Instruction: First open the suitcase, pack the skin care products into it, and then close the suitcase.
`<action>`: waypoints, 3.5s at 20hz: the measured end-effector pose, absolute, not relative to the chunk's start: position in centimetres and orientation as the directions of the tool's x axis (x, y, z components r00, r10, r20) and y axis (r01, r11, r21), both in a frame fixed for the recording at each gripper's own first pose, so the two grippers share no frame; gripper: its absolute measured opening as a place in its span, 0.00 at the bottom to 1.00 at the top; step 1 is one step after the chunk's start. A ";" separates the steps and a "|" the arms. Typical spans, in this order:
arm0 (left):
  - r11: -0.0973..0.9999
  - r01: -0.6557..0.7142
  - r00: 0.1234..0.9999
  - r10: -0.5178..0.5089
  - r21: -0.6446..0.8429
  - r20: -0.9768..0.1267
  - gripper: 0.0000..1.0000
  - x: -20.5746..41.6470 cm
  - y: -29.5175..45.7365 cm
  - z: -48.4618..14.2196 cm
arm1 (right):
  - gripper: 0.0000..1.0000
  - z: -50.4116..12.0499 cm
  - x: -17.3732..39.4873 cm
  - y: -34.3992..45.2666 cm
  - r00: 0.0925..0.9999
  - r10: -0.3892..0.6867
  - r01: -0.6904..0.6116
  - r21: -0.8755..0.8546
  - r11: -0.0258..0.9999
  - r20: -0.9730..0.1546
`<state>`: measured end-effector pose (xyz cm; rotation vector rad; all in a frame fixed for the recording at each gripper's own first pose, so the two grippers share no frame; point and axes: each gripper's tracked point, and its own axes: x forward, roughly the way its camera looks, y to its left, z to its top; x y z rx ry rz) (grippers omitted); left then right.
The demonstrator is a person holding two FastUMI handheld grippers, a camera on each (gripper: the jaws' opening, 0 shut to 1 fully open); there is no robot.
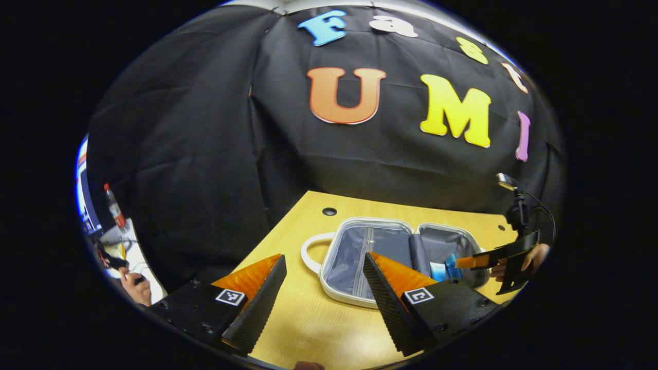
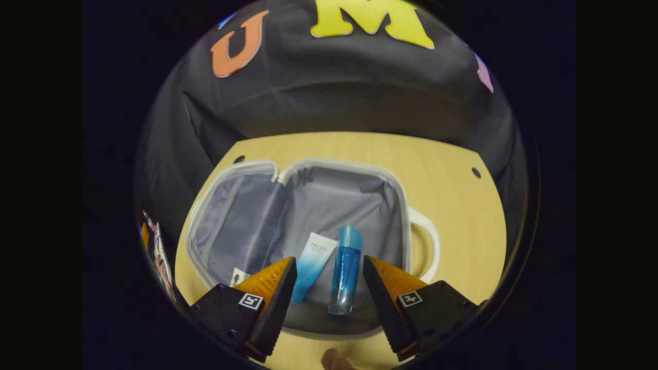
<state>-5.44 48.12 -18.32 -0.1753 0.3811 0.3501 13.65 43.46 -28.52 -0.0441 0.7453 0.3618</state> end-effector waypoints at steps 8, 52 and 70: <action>0.679 -0.414 0.880 0.127 -0.606 -0.458 0.99 1.0 54.6 -27.2 | 0.77 -12.4 9.1 37.2 0.871 0.345 -0.407 -0.120 0.906 -0.350; 0.906 -0.184 0.973 0.112 -0.380 -0.204 0.04 5.3 36.8 -8.5 | 0.79 -2.8 2.5 14.0 0.915 0.400 -0.403 -0.154 0.902 -0.052; 0.987 0.156 0.943 -0.135 0.044 -0.303 0.04 8.9 10.5 -14.9 | 0.77 -5.0 3.4 10.5 0.940 0.326 -0.335 -0.093 0.937 -0.100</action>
